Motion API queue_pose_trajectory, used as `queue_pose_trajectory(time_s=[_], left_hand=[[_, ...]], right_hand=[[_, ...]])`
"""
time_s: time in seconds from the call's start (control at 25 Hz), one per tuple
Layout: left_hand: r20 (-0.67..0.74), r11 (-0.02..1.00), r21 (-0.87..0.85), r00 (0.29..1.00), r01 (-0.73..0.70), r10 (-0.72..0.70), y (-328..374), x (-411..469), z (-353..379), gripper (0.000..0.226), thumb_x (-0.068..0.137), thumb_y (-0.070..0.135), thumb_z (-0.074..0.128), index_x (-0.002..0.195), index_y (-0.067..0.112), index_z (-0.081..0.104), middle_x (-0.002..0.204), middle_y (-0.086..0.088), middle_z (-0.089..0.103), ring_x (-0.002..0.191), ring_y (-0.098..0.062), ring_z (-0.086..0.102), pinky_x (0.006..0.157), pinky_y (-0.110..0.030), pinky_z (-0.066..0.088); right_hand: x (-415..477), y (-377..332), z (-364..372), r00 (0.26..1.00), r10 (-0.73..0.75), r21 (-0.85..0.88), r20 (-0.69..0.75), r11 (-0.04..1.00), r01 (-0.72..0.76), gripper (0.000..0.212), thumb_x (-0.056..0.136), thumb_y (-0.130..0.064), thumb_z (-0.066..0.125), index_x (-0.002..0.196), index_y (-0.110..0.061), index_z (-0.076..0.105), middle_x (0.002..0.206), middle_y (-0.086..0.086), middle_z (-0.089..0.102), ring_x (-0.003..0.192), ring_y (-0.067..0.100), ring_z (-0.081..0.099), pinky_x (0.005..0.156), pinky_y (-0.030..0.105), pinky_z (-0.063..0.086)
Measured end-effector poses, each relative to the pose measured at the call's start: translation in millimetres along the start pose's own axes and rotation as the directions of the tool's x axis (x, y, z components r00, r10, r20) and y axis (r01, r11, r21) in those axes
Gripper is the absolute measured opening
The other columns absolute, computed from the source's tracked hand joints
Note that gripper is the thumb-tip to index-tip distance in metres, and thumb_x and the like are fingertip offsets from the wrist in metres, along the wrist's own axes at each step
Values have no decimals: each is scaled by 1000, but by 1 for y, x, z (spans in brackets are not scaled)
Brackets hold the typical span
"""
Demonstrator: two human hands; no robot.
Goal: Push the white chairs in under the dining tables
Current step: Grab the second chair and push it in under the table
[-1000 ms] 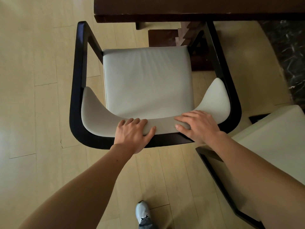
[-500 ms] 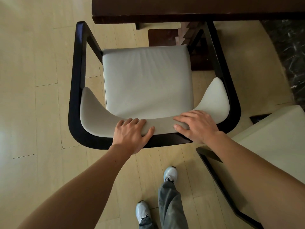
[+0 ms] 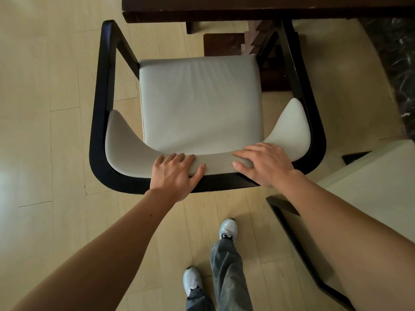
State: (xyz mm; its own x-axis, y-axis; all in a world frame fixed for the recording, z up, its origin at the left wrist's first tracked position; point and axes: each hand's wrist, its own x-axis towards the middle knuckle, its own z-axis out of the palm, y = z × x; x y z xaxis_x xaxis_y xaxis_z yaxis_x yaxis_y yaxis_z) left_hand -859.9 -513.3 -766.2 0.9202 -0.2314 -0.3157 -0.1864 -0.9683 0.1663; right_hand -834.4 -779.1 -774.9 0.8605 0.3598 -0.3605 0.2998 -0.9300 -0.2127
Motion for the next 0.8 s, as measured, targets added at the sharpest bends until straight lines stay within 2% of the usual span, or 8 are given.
queue_pose_trajectory(time_s=[0.8], left_hand=[[-16, 1000, 8, 1000, 5, -5, -6, 1, 2, 67, 95, 66, 15, 122, 28, 64, 114, 3, 71, 112, -21, 62, 97, -40, 40]], right_hand=[[-2, -3, 1, 1000, -12, -49, -25, 999, 11, 70, 94, -70, 15, 132, -33, 61, 122, -4, 69, 110, 21, 62, 93, 40, 43]])
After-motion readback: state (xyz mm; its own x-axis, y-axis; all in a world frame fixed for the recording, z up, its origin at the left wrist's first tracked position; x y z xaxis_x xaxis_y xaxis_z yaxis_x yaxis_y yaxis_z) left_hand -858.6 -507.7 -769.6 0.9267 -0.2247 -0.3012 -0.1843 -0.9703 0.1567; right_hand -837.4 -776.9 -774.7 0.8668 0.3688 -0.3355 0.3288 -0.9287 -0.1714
